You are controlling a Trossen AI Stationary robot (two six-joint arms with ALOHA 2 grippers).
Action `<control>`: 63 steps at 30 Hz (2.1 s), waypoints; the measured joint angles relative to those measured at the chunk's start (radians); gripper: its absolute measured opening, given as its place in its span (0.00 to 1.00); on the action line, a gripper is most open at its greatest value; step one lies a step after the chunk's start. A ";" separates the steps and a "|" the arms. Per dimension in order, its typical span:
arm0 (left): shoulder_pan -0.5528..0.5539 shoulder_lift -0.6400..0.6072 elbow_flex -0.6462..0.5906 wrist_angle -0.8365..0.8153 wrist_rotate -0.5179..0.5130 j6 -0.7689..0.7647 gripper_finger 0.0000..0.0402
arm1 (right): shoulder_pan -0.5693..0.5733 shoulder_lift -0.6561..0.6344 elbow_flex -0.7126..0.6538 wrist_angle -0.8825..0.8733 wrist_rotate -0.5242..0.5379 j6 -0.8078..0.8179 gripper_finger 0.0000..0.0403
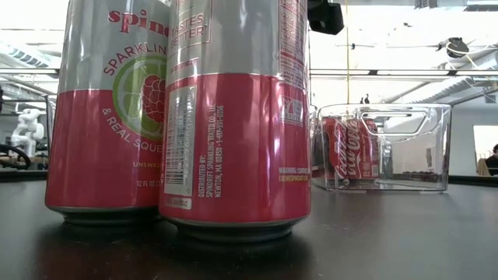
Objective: Sort soda cans
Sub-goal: Put the bottom right blue soda can into the left transparent bin
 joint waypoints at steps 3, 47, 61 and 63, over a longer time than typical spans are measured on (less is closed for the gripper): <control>0.000 0.000 0.000 -0.001 0.000 0.001 0.75 | 0.000 0.000 0.000 0.000 -0.001 0.000 0.62; 0.000 0.000 0.000 0.000 -0.001 0.001 0.68 | -0.004 0.000 0.000 0.000 -0.003 -0.021 0.62; 0.000 0.000 0.001 0.006 -0.004 -0.004 0.68 | -0.005 -0.010 0.000 0.002 -0.002 -0.047 0.63; 0.000 0.000 0.001 0.006 -0.005 -0.004 0.68 | -0.005 -0.010 0.000 0.003 -0.002 -0.057 0.64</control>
